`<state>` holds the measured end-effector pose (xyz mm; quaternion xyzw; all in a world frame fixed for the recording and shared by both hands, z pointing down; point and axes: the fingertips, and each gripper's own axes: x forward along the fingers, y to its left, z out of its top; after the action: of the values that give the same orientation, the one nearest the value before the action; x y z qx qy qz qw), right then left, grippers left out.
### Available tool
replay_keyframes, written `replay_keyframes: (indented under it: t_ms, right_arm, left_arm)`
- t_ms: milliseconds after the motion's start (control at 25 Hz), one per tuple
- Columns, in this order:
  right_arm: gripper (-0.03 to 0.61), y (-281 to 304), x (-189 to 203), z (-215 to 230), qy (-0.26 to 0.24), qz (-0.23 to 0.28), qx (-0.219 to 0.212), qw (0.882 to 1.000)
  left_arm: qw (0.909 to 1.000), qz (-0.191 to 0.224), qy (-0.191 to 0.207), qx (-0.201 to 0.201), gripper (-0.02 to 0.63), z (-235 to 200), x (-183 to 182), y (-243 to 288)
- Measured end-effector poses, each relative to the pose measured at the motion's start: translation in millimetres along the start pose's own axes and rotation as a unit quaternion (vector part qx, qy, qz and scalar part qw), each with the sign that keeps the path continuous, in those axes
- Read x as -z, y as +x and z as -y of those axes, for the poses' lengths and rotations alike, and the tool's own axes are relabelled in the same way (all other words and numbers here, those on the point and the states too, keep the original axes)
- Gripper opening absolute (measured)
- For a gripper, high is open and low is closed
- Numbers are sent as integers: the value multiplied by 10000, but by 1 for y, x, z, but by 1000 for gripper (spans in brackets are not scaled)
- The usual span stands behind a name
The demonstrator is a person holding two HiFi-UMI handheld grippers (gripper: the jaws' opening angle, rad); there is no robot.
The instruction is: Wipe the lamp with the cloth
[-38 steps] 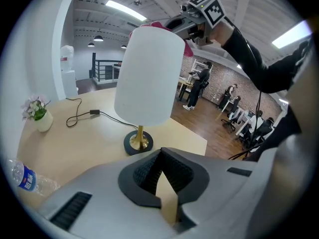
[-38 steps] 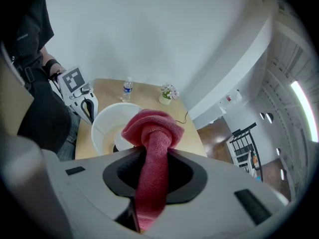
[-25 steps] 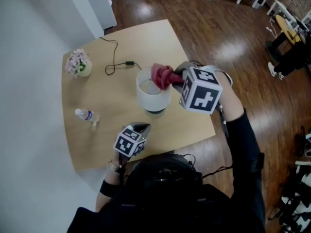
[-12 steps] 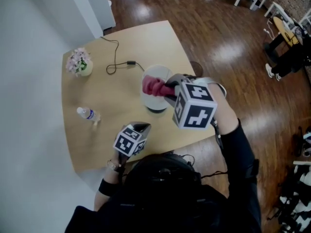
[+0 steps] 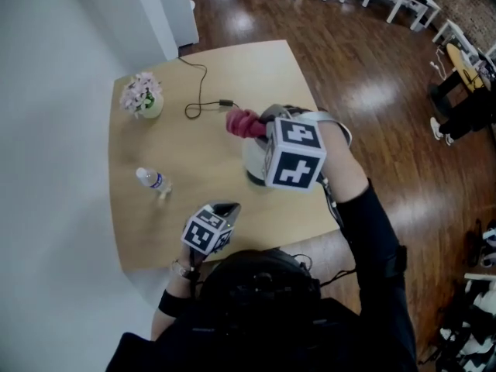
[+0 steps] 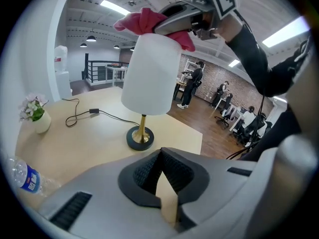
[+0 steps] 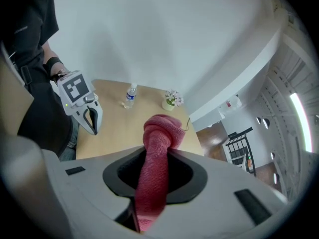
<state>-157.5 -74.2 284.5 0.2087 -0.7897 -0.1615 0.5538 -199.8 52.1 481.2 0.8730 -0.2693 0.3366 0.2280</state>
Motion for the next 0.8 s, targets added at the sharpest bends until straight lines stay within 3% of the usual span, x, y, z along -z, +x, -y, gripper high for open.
replay_keyframes:
  t_ms: [200, 480, 800]
  right_arm:
    - [104, 20, 16, 28, 272, -277, 109, 9992]
    - [104, 7, 62, 49, 610, -677, 439, 9949]
    - [104, -10, 90, 36, 1087, -454, 491, 9918]
  left_arm:
    - [9999, 13, -108, -81, -5, -10, 6, -7]
    - [10000, -44, -45, 14, -5, -4, 5, -2]
    - [9995, -135, 169, 218, -5, 7, 1, 12]
